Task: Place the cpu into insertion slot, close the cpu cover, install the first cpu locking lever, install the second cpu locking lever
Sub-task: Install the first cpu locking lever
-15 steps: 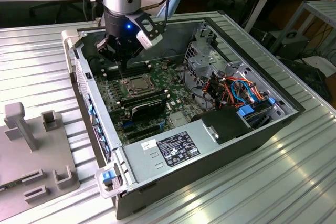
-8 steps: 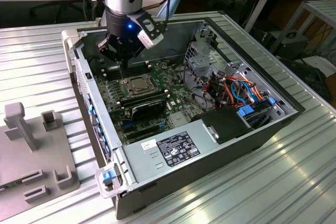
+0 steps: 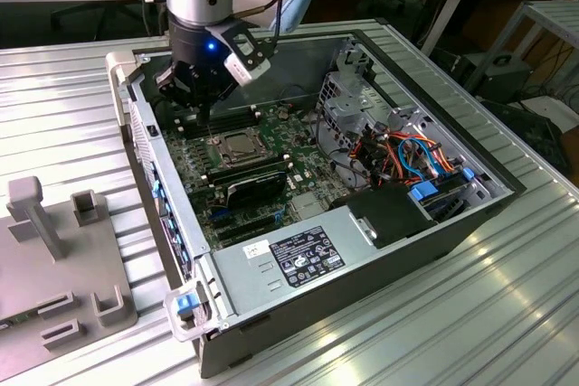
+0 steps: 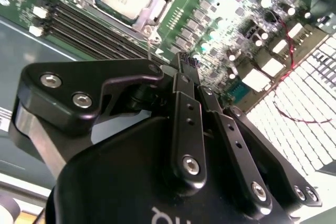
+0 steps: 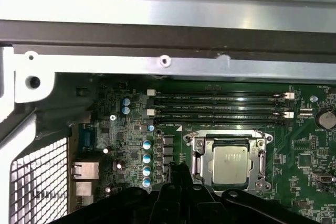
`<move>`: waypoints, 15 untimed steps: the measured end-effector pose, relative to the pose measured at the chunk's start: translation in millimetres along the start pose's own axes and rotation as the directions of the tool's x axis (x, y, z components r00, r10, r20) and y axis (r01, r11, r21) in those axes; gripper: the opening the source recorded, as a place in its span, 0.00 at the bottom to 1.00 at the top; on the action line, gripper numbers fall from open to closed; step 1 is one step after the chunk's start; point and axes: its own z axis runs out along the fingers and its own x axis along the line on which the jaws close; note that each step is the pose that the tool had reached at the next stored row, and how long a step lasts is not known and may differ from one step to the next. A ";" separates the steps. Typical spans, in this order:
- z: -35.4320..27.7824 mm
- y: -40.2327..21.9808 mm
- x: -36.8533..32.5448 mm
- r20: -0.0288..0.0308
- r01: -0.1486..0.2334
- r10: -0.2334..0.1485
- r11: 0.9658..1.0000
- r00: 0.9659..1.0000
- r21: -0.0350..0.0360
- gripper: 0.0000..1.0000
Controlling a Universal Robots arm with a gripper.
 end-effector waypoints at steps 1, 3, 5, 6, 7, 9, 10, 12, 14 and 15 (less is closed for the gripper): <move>0.1 1.7 0.3 0.000 0.000 0.000 1.000 1.000 0.000 0.11; 0.4 7.7 0.4 0.000 0.000 0.000 1.000 1.000 0.000 0.11; 0.6 11.9 0.6 0.000 0.000 0.000 1.000 1.000 0.000 0.11; 0.7 13.6 0.6 0.000 0.000 0.000 1.000 1.000 0.000 0.11; 1.0 15.7 0.5 0.000 0.000 0.000 1.000 1.000 0.000 0.11; 1.5 17.4 -0.8 0.000 0.000 0.000 1.000 1.000 0.000 0.11; 1.7 17.7 -1.6 0.000 0.000 0.000 1.000 1.000 0.000 0.11; 1.9 18.3 -3.9 0.000 0.000 0.000 1.000 1.000 0.000 0.11; 2.2 18.6 -6.8 0.000 0.000 0.000 1.000 1.000 0.000 0.11; 2.4 18.8 -9.3 0.000 0.000 0.000 1.000 1.000 0.000 0.11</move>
